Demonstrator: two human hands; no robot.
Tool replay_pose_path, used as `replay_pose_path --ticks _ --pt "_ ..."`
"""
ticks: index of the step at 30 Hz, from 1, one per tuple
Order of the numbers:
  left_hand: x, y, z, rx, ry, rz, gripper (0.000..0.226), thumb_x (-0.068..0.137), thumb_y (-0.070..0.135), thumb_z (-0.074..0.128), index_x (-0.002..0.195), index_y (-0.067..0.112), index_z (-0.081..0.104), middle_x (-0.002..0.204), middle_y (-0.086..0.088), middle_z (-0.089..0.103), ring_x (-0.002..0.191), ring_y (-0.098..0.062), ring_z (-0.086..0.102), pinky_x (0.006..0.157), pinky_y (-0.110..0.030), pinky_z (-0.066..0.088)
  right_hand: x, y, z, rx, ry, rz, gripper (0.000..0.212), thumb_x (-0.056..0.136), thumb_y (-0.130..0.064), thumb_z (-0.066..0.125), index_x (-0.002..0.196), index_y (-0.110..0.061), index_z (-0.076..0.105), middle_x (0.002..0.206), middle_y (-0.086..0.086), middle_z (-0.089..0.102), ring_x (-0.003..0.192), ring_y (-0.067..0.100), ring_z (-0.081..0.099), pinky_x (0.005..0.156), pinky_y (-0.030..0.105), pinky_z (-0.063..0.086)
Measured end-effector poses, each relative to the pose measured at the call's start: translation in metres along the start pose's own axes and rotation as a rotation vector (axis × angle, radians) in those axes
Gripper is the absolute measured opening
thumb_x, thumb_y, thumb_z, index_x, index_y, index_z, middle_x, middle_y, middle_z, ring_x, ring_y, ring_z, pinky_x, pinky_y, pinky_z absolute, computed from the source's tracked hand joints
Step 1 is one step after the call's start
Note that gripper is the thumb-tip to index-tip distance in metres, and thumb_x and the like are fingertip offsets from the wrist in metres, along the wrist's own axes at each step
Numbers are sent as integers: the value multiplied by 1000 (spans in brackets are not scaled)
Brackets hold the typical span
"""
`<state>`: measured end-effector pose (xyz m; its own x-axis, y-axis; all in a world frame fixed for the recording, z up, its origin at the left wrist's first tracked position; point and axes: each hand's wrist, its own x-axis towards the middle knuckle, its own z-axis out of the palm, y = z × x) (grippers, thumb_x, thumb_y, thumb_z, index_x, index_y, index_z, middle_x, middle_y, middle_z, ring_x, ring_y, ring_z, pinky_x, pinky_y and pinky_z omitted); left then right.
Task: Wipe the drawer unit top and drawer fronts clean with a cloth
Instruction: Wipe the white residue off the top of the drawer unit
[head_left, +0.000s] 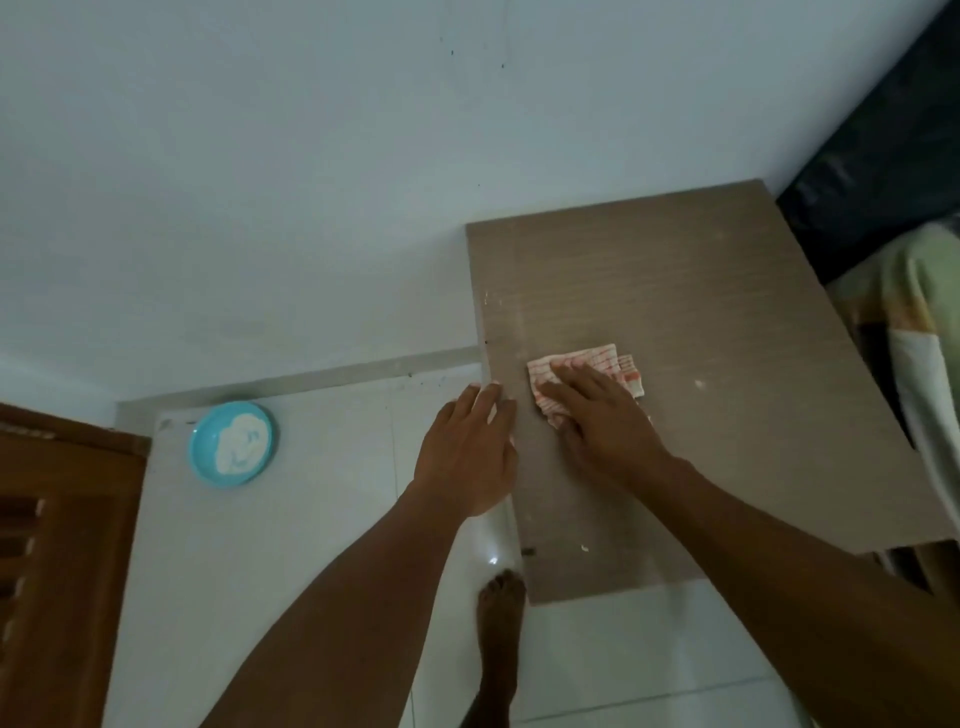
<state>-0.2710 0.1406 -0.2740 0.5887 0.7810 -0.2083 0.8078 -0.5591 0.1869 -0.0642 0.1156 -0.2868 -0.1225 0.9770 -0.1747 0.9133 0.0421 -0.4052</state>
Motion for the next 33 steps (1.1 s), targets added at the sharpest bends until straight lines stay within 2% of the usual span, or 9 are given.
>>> replay_pose_path --ticks 5,8,11,15,17,20,23,27,33 --pt "-76 42 22 21 -27 -44 56 97 33 35 150 15 37 159 -10 32 147 -32 26 116 -41 30 -107 -17 25 32 0 -1 45 96 -19 57 141 -17 55 155 4 45 145 30 37 121 42 27" --pt "-111 65 31 15 -36 -58 56 97 34 33 150 15 36 159 -10 31 148 -31 24 117 -41 29 -158 -26 33 11 24 -14 46 88 -6 60 133 -16 62 146 4 55 131 32 49 107 44 41" --pt "-136 82 34 -10 -41 -54 53 100 34 34 149 15 37 159 -10 31 148 -30 24 118 -41 29 -192 -33 35 -58 21 -18 51 81 3 58 126 -20 65 135 -1 60 117 29 52 92 41 45" --pt "-148 87 34 -50 -68 -60 51 101 35 35 149 17 38 160 -6 31 149 -28 24 119 -40 26 -208 -39 29 -87 -127 -92 37 87 -4 55 117 -23 65 113 -4 59 104 20 50 80 29 42" --pt "-145 83 29 -59 -63 -58 50 101 35 35 148 17 40 159 -5 34 148 -27 26 118 -40 28 -205 -44 16 -26 -179 -100 28 90 -12 52 111 -22 66 108 -3 59 103 19 53 79 30 47" --pt "-131 70 18 -69 -42 -52 49 99 34 35 145 17 43 155 -3 40 144 -25 32 113 -37 33 -170 -46 -15 30 -61 -60 22 92 -18 53 109 -18 66 102 3 59 97 24 56 78 37 50" --pt "-103 53 7 -83 -30 -45 50 98 33 35 145 18 42 154 -2 40 142 -25 33 112 -37 36 -99 -46 -49 6 26 -7 27 92 -13 55 117 -14 65 107 10 59 102 27 54 84 42 48" --pt "-50 23 -5 -140 -13 -51 51 97 34 36 145 19 38 155 -3 37 141 -24 35 111 -38 38 9 -49 -84 1 99 23 28 93 -11 53 118 -12 63 109 10 59 103 27 53 85 43 50" --pt "41 -37 -18 -192 11 -59 53 98 35 41 148 20 33 158 -3 33 146 -26 29 116 -41 33 162 -44 -102 -57 140 16 30 93 -12 54 122 -11 62 113 12 60 102 29 57 85 43 52"
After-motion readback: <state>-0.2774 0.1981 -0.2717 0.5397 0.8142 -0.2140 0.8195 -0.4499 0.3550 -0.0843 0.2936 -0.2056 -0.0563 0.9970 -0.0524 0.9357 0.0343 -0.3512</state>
